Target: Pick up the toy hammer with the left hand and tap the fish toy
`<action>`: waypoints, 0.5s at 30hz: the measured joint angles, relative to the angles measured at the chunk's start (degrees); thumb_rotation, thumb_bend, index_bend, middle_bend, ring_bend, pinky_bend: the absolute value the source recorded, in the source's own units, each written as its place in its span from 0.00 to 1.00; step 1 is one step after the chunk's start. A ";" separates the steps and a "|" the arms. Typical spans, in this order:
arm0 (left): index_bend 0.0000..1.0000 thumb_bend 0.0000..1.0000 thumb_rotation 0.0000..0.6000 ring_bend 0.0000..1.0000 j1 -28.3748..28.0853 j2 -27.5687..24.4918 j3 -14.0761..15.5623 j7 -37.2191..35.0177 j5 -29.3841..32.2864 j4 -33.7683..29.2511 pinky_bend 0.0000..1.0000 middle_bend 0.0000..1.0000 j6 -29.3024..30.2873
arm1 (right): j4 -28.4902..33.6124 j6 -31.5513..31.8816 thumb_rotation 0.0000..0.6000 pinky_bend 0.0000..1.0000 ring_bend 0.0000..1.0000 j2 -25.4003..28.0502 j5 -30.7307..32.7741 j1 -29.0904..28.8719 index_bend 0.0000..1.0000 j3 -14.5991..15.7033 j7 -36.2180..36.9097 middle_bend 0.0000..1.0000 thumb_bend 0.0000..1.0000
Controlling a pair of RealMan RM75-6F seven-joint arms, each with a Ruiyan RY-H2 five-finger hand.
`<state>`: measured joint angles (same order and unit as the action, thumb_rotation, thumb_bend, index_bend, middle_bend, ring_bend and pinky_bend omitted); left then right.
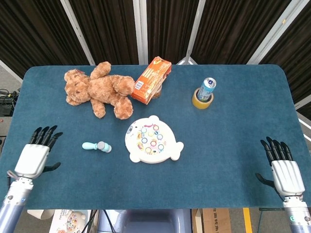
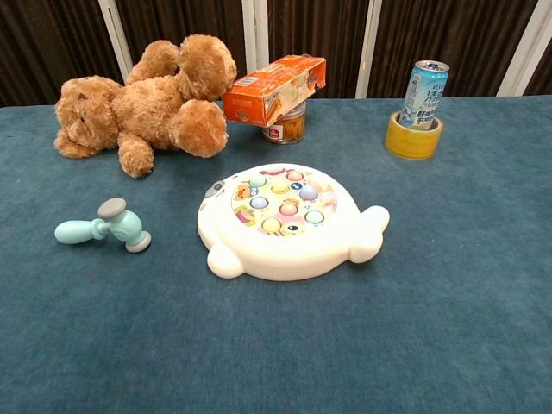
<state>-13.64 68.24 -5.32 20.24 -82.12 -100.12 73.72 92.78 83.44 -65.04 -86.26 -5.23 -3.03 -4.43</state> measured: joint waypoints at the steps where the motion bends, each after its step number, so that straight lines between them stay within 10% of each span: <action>1: 0.29 0.16 1.00 0.00 -0.61 0.49 -0.40 0.89 1.14 -0.29 0.01 0.06 -0.86 | 0.03 -0.02 1.00 0.00 0.00 0.05 0.10 0.03 0.00 0.00 0.04 0.00 0.18; 15: 0.40 0.27 1.00 0.00 -9.46 12.52 -5.74 16.80 18.61 0.53 0.03 0.11 -6.60 | 0.63 -0.22 1.00 0.00 0.00 0.89 0.87 0.28 0.00 -0.11 1.07 0.00 0.18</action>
<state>-23.10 80.76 -11.06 37.04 -63.51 -99.59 67.12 93.40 83.22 -64.15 -85.40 -4.95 -3.14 -3.36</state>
